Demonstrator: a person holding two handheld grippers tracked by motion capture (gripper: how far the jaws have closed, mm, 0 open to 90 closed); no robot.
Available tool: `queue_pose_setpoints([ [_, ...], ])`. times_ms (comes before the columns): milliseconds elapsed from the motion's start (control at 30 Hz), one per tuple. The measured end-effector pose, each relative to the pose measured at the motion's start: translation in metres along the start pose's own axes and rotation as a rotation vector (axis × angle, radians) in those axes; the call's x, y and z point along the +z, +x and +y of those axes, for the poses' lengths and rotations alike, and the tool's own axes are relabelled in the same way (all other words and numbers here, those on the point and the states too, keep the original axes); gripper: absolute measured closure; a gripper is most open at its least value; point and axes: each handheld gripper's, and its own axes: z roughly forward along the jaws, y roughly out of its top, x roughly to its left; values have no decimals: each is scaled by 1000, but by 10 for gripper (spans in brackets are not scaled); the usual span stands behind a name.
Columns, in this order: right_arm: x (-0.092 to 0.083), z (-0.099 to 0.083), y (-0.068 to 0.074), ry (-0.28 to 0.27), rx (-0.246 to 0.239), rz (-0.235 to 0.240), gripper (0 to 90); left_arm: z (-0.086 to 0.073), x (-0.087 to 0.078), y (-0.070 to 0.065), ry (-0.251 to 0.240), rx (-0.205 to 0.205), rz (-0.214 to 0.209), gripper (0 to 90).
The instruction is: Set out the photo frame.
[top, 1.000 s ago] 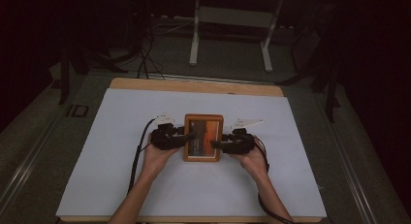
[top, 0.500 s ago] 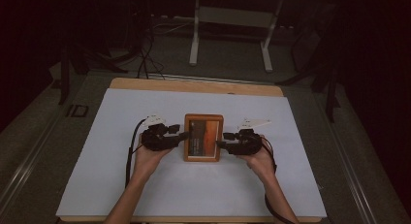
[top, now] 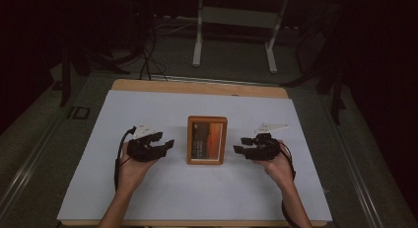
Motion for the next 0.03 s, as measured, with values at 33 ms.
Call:
queue_pose_setpoints([
  [33,-1,-2,-1,18,-8,-19,431,0,0,0,0,0,0,427],
])
